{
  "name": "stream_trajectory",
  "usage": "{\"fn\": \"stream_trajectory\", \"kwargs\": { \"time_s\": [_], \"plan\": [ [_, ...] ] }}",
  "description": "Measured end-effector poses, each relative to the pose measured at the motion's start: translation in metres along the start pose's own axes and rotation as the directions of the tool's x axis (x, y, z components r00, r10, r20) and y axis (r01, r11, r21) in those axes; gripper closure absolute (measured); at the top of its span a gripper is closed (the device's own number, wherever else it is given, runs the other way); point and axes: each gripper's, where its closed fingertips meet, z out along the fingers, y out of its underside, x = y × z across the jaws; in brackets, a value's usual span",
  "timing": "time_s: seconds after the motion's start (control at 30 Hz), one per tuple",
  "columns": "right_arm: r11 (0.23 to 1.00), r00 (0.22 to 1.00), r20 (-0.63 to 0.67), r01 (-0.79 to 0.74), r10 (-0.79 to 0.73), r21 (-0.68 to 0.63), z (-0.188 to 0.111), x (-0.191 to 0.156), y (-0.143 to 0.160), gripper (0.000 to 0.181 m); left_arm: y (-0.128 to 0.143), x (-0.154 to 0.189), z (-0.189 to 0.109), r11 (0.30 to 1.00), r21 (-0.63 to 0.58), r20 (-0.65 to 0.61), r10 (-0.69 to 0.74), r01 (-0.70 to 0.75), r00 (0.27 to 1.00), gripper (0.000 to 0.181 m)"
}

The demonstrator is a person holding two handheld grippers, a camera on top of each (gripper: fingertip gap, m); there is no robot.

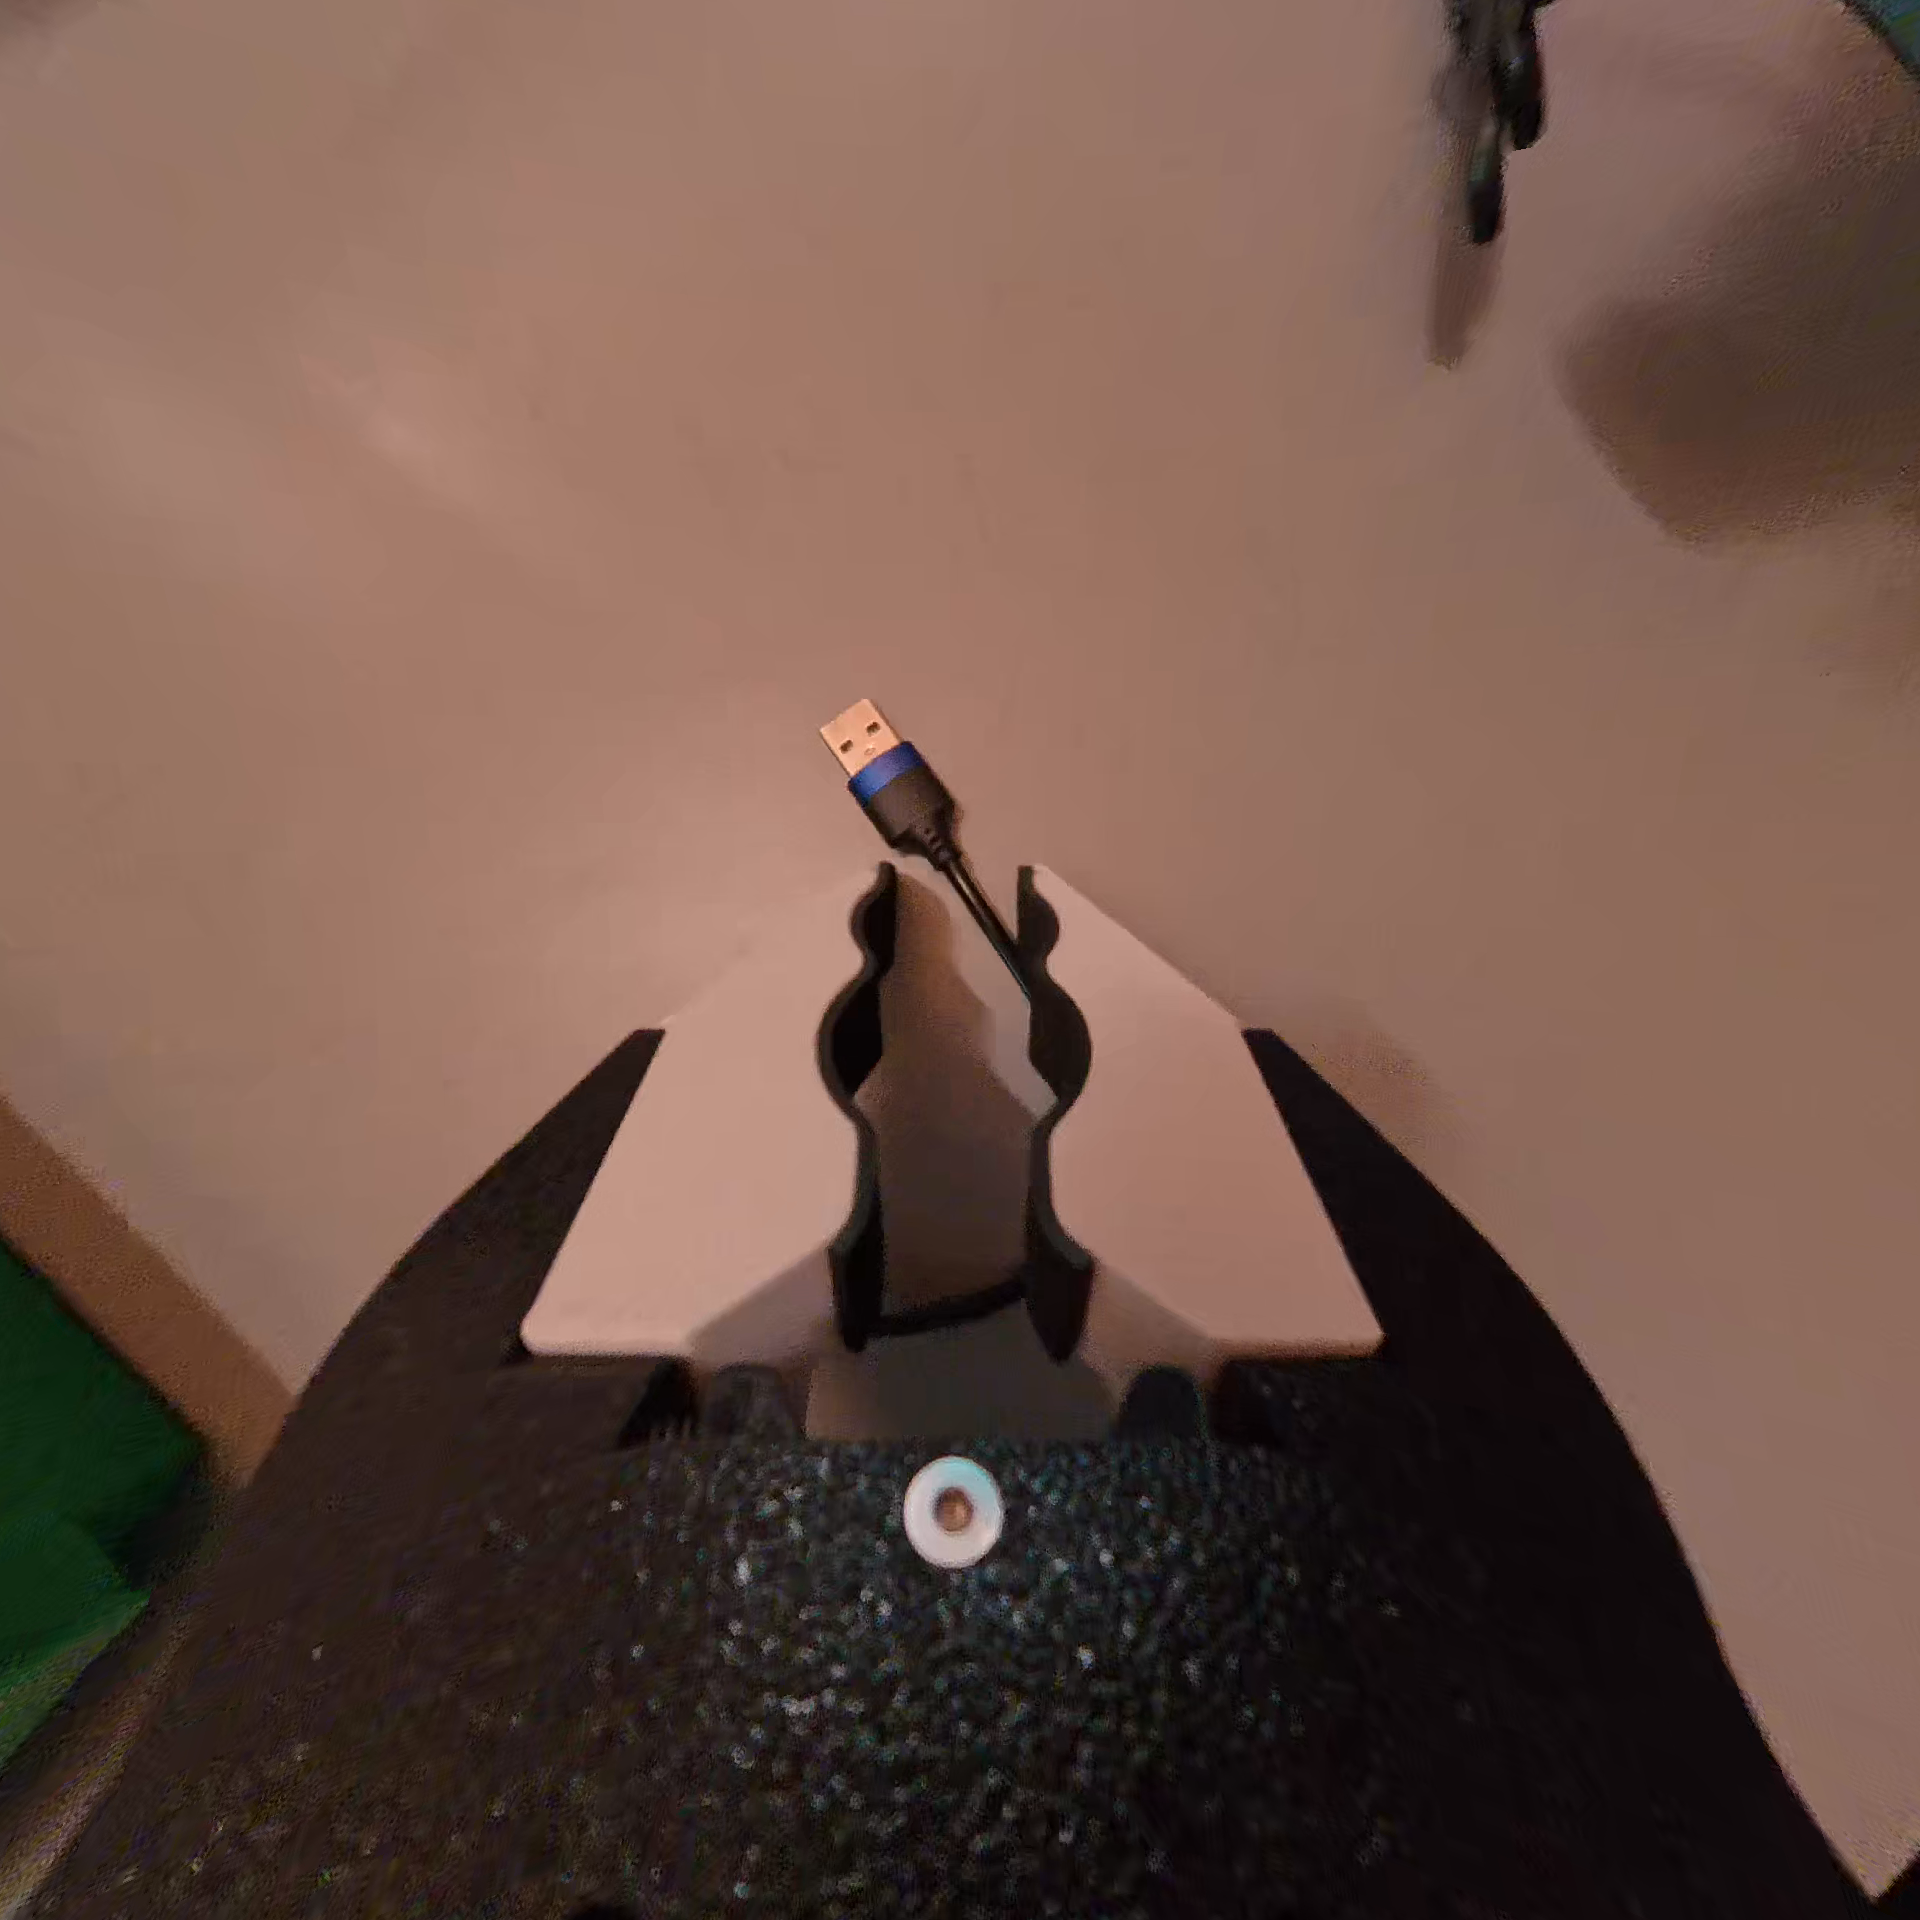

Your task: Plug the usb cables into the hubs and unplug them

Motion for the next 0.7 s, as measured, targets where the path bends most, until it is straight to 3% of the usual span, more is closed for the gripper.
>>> {"fn": "stream_trajectory", "kwargs": {
  "time_s": [0.17,0.23,0.3,0.37,0.57,0.7],
  "plan": [
    [0.999,1.000,0.000,0.009,-0.009,-0.031,-0.001,0.000,0.003,0.118,-0.007,-0.009,0.005,0.998,0.052,-0.024,0.019,-0.017,1.000,0.177],
    [0.999,1.000,0.001,0.019,-0.019,-0.038,-0.002,-0.001,0.002,0.119,-0.023,0.000,-0.003,0.982,0.191,-0.162,0.034,-0.002,0.986,0.178],
    [0.999,1.000,-0.001,0.022,-0.022,-0.027,-0.005,0.000,-0.002,0.119,-0.051,0.017,-0.031,0.918,0.390,-0.349,0.077,0.070,0.934,0.179],
    [1.000,1.000,0.005,0.000,0.000,-0.011,-0.010,0.001,-0.005,0.119,-0.064,0.026,-0.056,0.866,0.487,-0.450,0.139,0.112,0.882,0.180],
    [1.000,0.998,0.055,0.005,-0.004,-0.001,-0.017,-0.006,-0.009,0.119,-0.079,0.048,-0.094,0.783,0.622,-0.482,0.363,0.020,0.797,0.180],
    [1.000,0.997,0.071,0.005,-0.003,-0.023,-0.014,-0.009,-0.003,0.119,-0.086,0.059,-0.102,0.774,0.633,-0.497,0.426,-0.019,0.756,0.180]
  ]
}}
